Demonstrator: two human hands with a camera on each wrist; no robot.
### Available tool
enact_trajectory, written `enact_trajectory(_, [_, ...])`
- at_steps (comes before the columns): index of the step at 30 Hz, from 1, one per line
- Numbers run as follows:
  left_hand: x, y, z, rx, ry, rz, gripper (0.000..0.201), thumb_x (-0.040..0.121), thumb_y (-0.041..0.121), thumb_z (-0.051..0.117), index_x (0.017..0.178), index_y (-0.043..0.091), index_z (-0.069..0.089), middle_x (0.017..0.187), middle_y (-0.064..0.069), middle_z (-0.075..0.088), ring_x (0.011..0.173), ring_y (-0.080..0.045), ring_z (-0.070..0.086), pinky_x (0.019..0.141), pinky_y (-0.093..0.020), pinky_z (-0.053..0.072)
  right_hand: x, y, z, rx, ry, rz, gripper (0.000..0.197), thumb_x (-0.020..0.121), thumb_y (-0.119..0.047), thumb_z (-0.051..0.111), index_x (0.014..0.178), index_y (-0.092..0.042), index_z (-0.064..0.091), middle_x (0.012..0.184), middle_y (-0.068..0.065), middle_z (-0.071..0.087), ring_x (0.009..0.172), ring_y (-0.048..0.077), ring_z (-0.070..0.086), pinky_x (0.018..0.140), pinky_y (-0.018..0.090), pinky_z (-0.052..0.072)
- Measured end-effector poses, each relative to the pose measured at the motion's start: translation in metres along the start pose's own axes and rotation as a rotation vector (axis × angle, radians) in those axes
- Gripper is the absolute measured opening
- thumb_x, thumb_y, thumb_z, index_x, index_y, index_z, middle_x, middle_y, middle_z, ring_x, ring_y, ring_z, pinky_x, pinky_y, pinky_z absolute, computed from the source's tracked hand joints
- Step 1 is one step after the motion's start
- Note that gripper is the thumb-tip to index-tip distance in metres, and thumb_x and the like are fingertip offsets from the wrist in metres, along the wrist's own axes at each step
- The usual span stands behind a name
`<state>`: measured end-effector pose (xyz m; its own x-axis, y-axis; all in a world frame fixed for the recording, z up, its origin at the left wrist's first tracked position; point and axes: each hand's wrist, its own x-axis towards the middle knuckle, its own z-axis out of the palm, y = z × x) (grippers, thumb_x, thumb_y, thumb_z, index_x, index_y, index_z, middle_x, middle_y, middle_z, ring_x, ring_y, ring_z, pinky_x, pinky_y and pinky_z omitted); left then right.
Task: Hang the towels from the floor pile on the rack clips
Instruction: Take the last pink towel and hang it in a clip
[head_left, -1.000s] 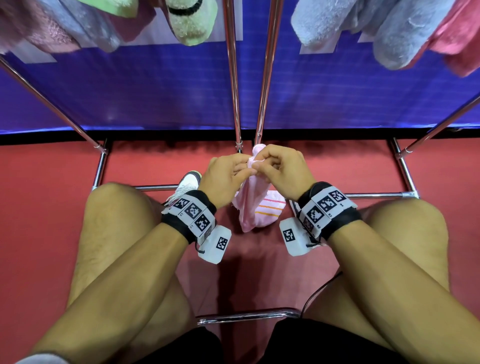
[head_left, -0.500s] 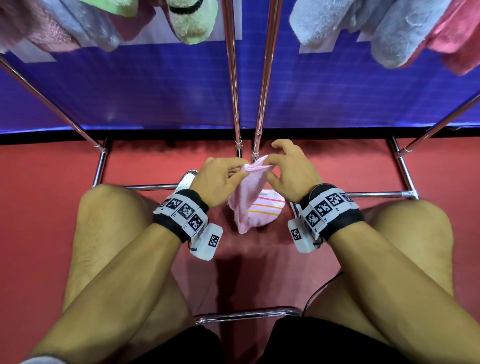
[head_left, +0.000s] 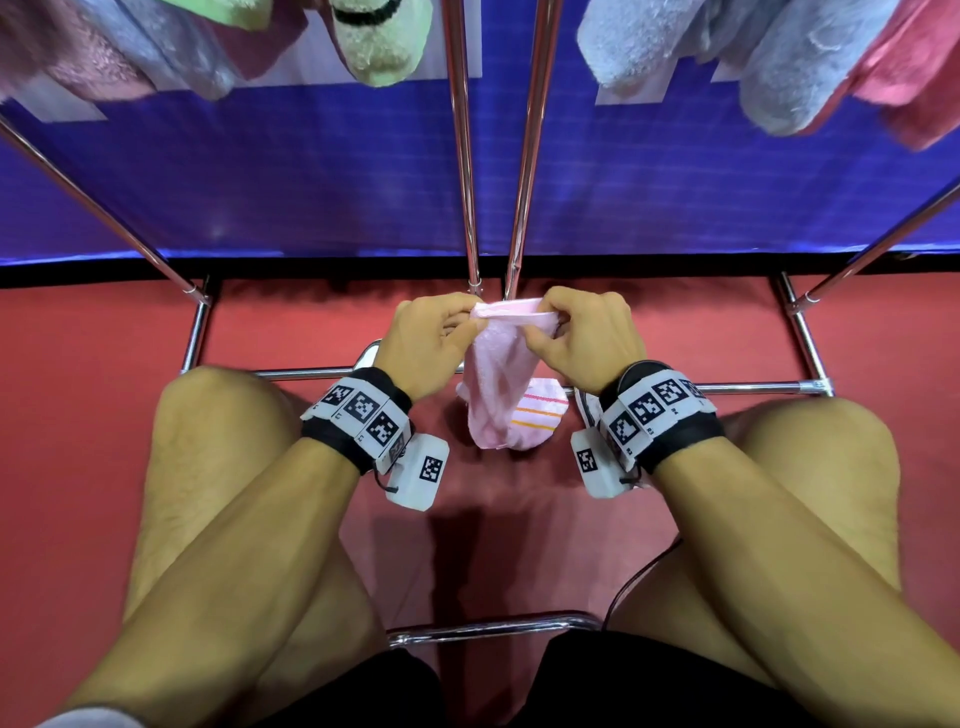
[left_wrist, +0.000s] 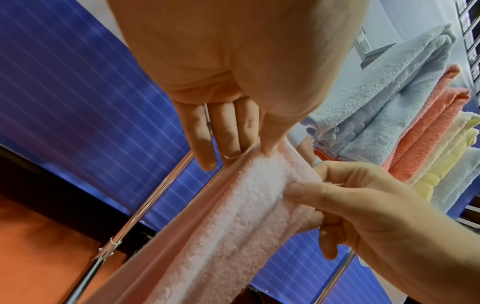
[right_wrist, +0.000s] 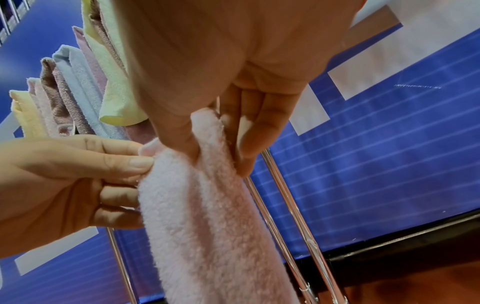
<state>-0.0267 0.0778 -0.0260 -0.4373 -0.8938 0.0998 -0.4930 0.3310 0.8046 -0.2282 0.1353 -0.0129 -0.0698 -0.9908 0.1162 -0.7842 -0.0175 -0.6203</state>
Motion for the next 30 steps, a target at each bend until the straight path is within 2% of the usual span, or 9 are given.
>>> enact_trajectory(5, [0.001,0.000,0.000,-0.068,0.005,-0.034,0.015,0.086,0.026,0.059,0.095,0.022,0.072,0.074,-0.002,0.069,0.064,-0.010,0.052,0.069,-0.030,0.050,0.000,0.000,0.001,0.124,0.055,-0.027,0.022,0.073,-0.032,0.071,0.065,-0.023,0.053,0.059,-0.002,0.060,0.059,0.025,0.056,0.065,0.035,0.048])
enact_trajectory(9, [0.001,0.006,0.000,-0.146,0.015,-0.043,0.013,0.087,0.023,0.060,0.093,0.024,0.071,0.071,-0.006,0.066,0.066,-0.008,0.051,0.070,-0.034,0.051,0.002,0.000,0.001,0.238,0.125,-0.039,0.024,0.076,-0.020,0.077,0.065,-0.020,0.055,0.063,0.001,0.062,0.061,0.020,0.057,0.062,0.022,0.047])
enact_trajectory(14, [0.003,0.008,-0.001,-0.160,0.018,-0.021,0.017,0.089,0.021,0.059,0.094,0.034,0.070,0.076,-0.018,0.065,0.067,-0.012,0.051,0.071,-0.043,0.054,0.005,0.000,0.001,0.184,0.156,-0.056,0.020,0.076,-0.024,0.075,0.070,-0.014,0.059,0.059,-0.003,0.056,0.057,0.025,0.052,0.058,0.036,0.048])
enact_trajectory(18, [0.004,0.010,-0.002,-0.156,0.031,-0.025,0.014,0.089,0.018,0.060,0.096,0.022,0.072,0.071,0.004,0.066,0.067,-0.007,0.052,0.071,-0.033,0.052,0.008,-0.002,-0.001,0.037,0.105,-0.032,0.023,0.074,-0.030,0.074,0.067,-0.016,0.057,0.057,-0.004,0.050,0.058,0.029,0.049,0.061,0.037,0.048])
enact_trajectory(20, [0.003,0.011,-0.002,-0.138,0.024,-0.022,0.015,0.090,0.018,0.059,0.096,0.017,0.072,0.073,0.001,0.069,0.067,-0.008,0.053,0.071,-0.033,0.052,0.008,-0.004,0.000,0.012,0.069,0.011,0.029,0.072,-0.034,0.072,0.060,-0.018,0.052,0.052,-0.002,0.049,0.057,0.031,0.046,0.060,0.035,0.046])
enact_trajectory(23, [0.003,0.010,-0.002,-0.103,0.050,-0.036,0.019,0.089,0.018,0.058,0.099,0.016,0.074,0.065,0.014,0.065,0.063,0.002,0.051,0.066,-0.024,0.048,0.010,-0.006,0.001,0.081,0.059,0.035,0.028,0.069,-0.036,0.070,0.056,-0.018,0.052,0.050,-0.002,0.051,0.055,0.027,0.047,0.060,0.031,0.042])
enact_trajectory(25, [0.004,0.010,-0.004,-0.121,0.069,-0.062,0.019,0.089,0.017,0.058,0.100,0.016,0.074,0.061,0.019,0.060,0.061,0.004,0.050,0.068,-0.027,0.051,0.012,-0.010,0.001,0.153,0.098,0.012,0.022,0.070,-0.028,0.071,0.058,-0.017,0.057,0.053,-0.001,0.056,0.054,0.024,0.052,0.058,0.029,0.044])
enact_trajectory(28, [0.005,0.009,-0.007,-0.160,0.082,-0.080,0.016,0.089,0.024,0.057,0.095,0.024,0.072,0.059,0.005,0.059,0.063,-0.008,0.048,0.071,-0.045,0.057,0.013,-0.019,0.000,0.251,0.158,-0.005,0.015,0.072,-0.019,0.076,0.070,-0.015,0.062,0.059,0.002,0.062,0.056,0.022,0.056,0.059,0.033,0.050])
enact_trajectory(30, [0.003,0.012,-0.010,-0.205,0.101,-0.105,0.015,0.087,0.030,0.056,0.092,0.035,0.070,0.072,-0.019,0.065,0.068,-0.016,0.054,0.074,-0.052,0.057,0.015,-0.024,-0.002,0.383,0.157,0.035,0.033,0.071,-0.015,0.080,0.096,-0.019,0.059,0.058,0.000,0.057,0.051,0.019,0.050,0.056,0.032,0.049])
